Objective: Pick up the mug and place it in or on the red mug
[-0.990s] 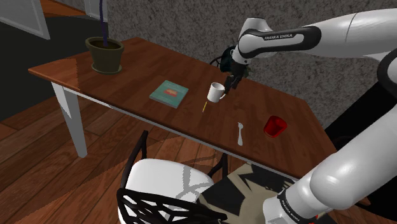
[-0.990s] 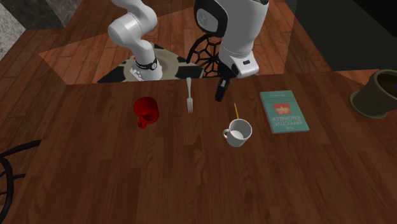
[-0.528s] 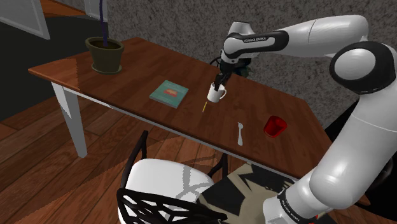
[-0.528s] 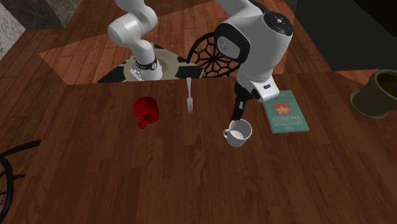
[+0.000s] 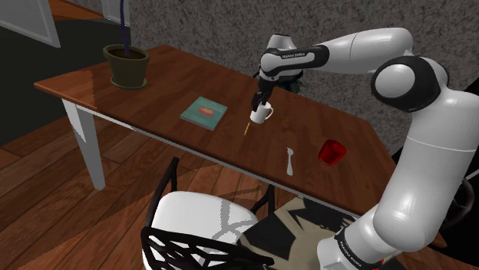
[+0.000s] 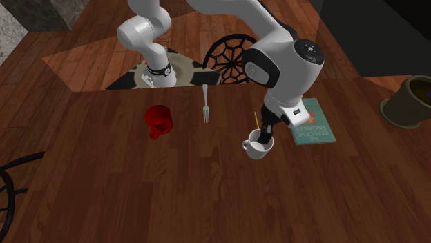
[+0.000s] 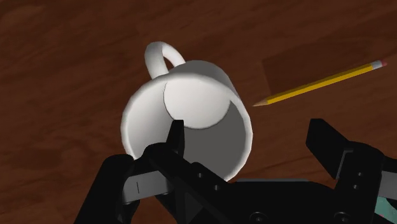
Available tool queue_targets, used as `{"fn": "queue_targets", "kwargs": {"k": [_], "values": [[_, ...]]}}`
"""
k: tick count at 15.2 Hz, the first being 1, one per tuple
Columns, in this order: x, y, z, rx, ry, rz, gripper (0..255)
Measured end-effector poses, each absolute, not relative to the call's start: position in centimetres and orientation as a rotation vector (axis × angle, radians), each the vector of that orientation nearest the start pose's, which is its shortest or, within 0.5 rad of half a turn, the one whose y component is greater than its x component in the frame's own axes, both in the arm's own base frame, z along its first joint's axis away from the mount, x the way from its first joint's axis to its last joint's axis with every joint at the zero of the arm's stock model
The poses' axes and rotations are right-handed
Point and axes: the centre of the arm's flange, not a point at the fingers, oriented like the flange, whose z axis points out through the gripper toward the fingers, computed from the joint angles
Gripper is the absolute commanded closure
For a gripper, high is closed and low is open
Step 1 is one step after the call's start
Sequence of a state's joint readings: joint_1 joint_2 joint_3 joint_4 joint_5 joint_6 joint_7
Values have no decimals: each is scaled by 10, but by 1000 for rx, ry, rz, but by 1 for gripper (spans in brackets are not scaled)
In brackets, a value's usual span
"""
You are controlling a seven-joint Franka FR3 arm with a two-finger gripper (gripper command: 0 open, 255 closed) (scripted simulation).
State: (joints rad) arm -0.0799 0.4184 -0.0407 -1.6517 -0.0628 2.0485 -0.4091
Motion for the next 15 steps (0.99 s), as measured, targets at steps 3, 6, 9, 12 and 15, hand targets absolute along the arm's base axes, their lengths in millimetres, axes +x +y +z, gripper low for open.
{"fn": "queue_targets", "kwargs": {"k": [3,6,9,12,15], "values": [[661,-82,351,-3163,-513,64,0],[661,-83,349,-3164,-513,63,0],[661,-83,348,-3164,-513,63,0],[661,-83,348,-3164,-513,63,255],[661,-83,348,-3164,-513,63,255]]}}
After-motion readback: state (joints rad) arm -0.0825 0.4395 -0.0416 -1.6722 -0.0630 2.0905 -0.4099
